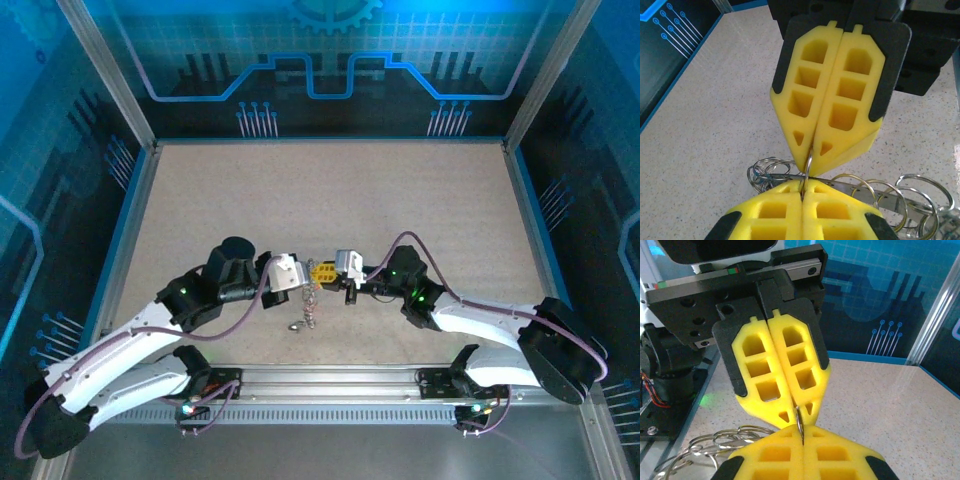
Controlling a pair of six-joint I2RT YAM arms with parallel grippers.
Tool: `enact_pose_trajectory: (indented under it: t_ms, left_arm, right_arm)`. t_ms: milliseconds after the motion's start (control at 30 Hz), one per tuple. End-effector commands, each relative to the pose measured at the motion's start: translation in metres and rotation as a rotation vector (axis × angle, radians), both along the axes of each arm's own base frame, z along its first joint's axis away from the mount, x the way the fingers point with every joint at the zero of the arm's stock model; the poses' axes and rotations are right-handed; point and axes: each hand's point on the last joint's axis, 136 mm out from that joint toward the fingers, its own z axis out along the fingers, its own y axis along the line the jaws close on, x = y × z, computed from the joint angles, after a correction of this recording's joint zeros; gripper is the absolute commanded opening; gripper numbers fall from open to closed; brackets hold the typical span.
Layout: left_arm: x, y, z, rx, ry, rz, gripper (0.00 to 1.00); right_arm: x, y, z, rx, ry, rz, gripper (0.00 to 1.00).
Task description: Put the keys on the keyring
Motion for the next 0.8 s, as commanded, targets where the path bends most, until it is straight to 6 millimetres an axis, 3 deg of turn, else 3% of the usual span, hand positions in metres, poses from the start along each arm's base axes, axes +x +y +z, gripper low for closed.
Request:
enact_pose_trajectory:
  t_ms: [0,67,167,367,767]
  left_arm:
    - [-0.001,0.000,0.017,-0.032,-0.072,-0.022,0.00]
    - [-0.002,0.002,0.021,-0.020,-0.073,-0.024,0.00]
    - [-0.005,0.007,0.023,0.034,-0.052,-0.029,0.00]
    - [-0.014,0.018,0.010,0.236,0.121,-0.050,0.00]
    - [-0.018,0.014,-0.004,0.379,0.287,-0.087,0.00]
  right_arm:
    - [-0.013,0.006,0.018,0.017,-0.064,0.076,0.00]
    - [-0.011,0.006,0.010,-0.032,-0.075,0.068,0.00]
    - [-0.010,0.004,0.002,-0.103,-0.093,0.058,0.12]
    - [-0.005,0.000,-0.013,-0.197,-0.074,0.040,0.22]
    - [-0.008,0.004,-0.005,-0.094,0.000,0.064,0.27]
